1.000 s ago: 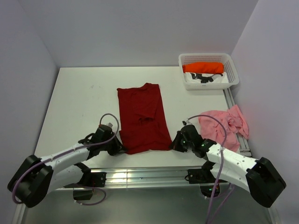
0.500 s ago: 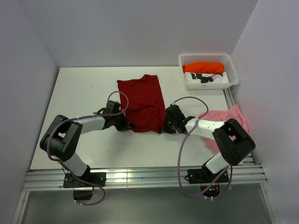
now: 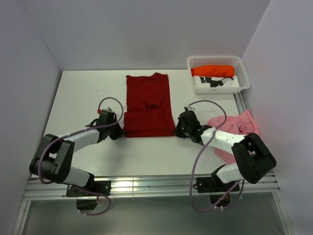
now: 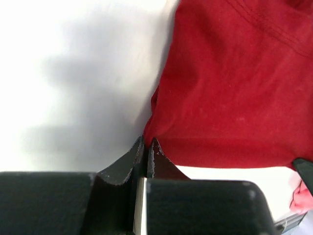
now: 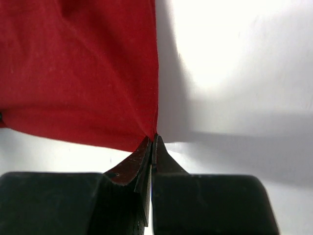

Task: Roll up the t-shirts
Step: Roll the tshirt

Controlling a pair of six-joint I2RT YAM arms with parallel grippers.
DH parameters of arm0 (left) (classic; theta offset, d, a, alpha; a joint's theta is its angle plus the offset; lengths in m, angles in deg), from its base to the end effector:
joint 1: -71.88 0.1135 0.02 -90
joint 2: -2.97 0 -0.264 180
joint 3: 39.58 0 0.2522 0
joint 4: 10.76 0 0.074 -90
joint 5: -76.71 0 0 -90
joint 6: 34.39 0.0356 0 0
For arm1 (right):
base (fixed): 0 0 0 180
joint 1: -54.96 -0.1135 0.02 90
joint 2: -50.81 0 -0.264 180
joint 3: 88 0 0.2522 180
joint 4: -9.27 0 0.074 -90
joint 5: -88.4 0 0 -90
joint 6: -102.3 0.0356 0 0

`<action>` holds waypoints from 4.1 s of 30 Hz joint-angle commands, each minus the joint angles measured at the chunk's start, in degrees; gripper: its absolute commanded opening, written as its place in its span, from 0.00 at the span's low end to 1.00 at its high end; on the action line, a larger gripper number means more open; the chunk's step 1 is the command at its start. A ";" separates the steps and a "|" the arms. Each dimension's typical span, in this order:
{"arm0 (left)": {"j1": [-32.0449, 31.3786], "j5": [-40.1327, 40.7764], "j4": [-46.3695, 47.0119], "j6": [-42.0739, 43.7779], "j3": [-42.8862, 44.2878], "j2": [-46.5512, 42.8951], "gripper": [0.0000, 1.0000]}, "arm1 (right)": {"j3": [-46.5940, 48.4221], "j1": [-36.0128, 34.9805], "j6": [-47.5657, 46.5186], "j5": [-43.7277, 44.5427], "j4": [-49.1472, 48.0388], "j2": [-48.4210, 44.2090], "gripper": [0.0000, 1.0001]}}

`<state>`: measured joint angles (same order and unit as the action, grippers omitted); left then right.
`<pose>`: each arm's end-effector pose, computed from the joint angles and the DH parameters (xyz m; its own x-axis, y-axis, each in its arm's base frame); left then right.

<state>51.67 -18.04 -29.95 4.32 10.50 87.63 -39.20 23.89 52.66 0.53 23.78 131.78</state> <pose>0.2503 -0.0953 0.1449 -0.7779 -0.5423 -0.3175 -0.3467 0.7917 -0.5030 0.2296 0.1368 0.1602 -0.7947 0.2767 -0.5403 0.0272 0.9054 0.4237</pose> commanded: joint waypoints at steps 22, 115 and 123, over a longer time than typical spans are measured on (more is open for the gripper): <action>-13.01 10.20 8.50 1.10 -16.71 -23.56 0.71 | -15.62 -6.54 -0.54 11.83 -10.95 -18.82 0.54; -24.44 25.58 49.12 2.95 -29.82 -5.39 0.09 | -18.26 -19.03 -2.21 31.18 -31.43 -2.39 0.00; -24.44 23.92 32.02 3.21 -26.66 -17.67 0.00 | -18.96 -19.12 -0.19 28.99 -25.63 -7.22 0.00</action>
<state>27.52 6.89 12.87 6.75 -18.77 75.68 -59.24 4.59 51.41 29.86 -4.35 126.91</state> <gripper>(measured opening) 0.025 0.009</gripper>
